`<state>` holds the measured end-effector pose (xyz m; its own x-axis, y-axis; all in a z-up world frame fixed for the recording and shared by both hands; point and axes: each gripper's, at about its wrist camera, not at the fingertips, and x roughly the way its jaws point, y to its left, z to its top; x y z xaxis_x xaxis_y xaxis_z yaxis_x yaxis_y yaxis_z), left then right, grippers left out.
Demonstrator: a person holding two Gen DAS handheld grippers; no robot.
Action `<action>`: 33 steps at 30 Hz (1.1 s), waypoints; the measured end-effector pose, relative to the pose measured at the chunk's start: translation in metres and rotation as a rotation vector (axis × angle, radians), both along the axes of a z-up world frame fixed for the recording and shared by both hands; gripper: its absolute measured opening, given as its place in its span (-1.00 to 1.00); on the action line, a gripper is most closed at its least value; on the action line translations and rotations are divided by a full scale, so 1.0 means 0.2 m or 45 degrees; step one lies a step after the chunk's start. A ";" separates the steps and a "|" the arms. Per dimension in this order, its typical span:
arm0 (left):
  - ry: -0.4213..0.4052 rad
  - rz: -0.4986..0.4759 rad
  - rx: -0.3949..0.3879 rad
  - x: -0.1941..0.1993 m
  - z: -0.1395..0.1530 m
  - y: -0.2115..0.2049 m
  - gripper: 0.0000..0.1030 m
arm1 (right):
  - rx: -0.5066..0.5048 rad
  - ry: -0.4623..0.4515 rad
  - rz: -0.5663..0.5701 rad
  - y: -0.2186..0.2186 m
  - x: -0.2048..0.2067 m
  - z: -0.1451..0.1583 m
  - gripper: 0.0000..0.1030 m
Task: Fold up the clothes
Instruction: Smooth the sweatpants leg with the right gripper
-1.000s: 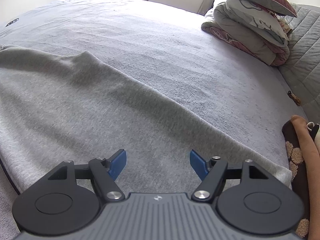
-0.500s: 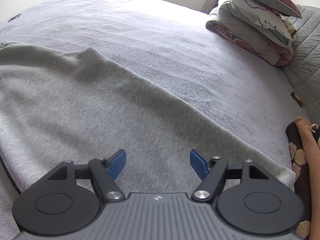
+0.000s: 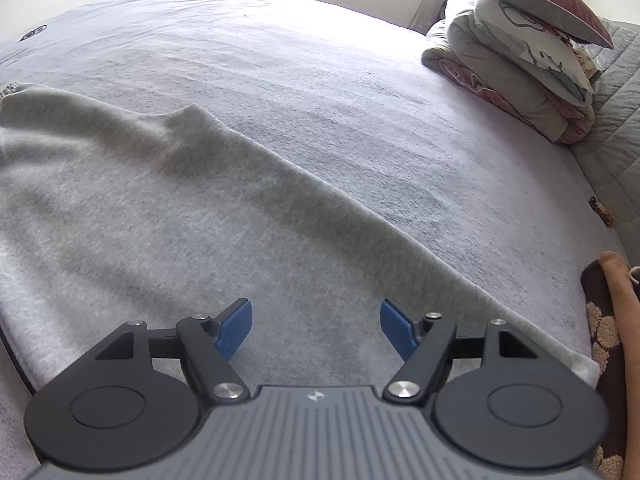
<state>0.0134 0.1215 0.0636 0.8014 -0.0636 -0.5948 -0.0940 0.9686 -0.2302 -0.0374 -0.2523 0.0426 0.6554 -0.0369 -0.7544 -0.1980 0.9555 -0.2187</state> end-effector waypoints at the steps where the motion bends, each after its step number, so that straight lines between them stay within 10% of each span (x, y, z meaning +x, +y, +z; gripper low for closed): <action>1: 0.014 -0.009 0.028 0.01 -0.03 -0.04 0.33 | -0.004 0.000 0.012 0.02 0.00 0.00 0.44; 18: 0.076 -0.050 0.403 0.00 -0.20 -0.26 0.44 | 0.062 -0.068 0.345 0.49 -0.06 -0.10 0.62; 33: 0.084 -0.083 0.505 -0.01 -0.23 -0.30 0.49 | 0.393 0.022 0.336 -0.06 -0.30 -0.16 0.96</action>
<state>0.0113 0.0607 0.0169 0.7625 0.1319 -0.6334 -0.0316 0.9854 0.1672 -0.0967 -0.2635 0.0108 0.5992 0.3610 -0.7146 -0.4465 0.8916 0.0761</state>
